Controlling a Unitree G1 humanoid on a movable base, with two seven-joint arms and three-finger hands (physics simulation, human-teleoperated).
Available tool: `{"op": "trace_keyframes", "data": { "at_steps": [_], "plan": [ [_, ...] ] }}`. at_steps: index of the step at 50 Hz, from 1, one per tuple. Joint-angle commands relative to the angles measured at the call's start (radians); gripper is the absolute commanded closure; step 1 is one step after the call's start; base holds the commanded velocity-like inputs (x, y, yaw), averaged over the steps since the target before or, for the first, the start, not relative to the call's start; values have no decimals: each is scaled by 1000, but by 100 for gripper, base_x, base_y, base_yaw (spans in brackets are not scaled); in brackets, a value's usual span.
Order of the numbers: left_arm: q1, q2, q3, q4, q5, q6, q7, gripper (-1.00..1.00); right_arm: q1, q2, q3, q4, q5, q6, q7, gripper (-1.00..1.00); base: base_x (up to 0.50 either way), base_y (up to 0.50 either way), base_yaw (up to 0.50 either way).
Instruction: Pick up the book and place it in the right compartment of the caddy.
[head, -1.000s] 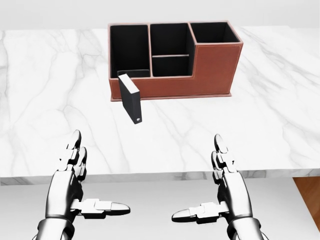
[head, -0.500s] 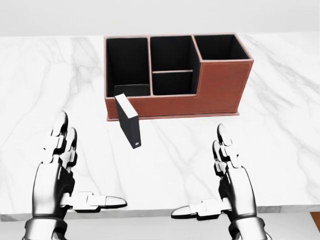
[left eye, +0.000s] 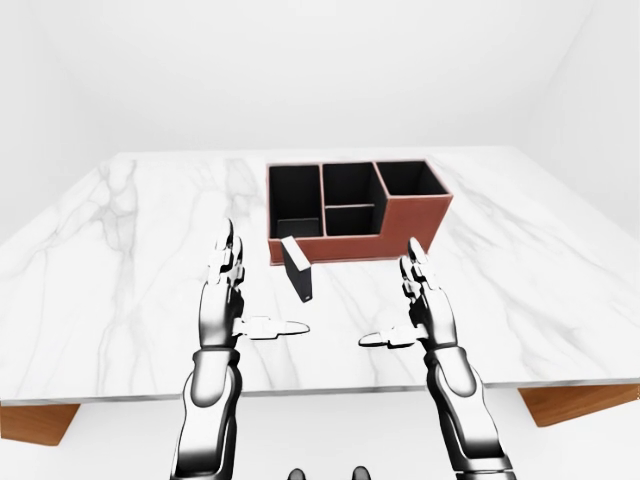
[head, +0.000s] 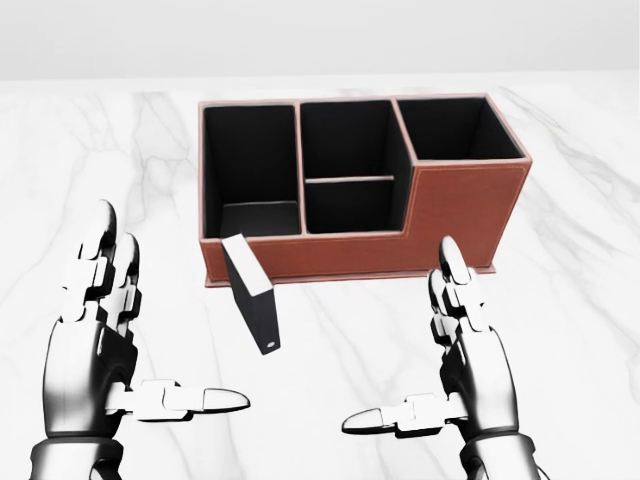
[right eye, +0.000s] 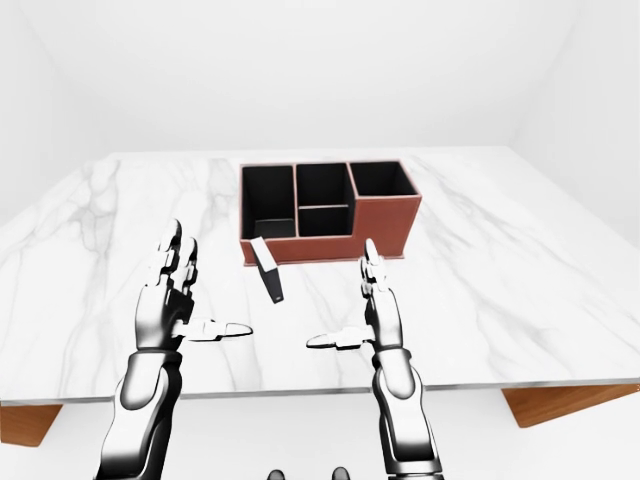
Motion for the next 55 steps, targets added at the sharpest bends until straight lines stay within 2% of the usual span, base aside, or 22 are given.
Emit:
{"op": "trace_keyframes", "data": {
  "at_steps": [1,15,17,30,55],
  "plan": [
    [1,0,-3,-4,1,0,-1,-100,2,0,4,1,-4,0,0,-100,31,0,0],
    [-3,0,-2,7,1,0,-2,-100,5,0,5,-2,-6,0,2,-100,32,0,0],
    [-1,-1,-3,1,1,0,-2,-100,3,2,5,52,-8,0,2,-100,31,0,0],
    [-5,0,-2,7,-1,0,-3,-100,7,0,10,-10,-16,0,-2,-100,32,0,0],
    [-3,-2,-9,1,-12,0,-10,-100,10,2,19,10,-36,0,-5,-100,6,0,0]
  ]
}}
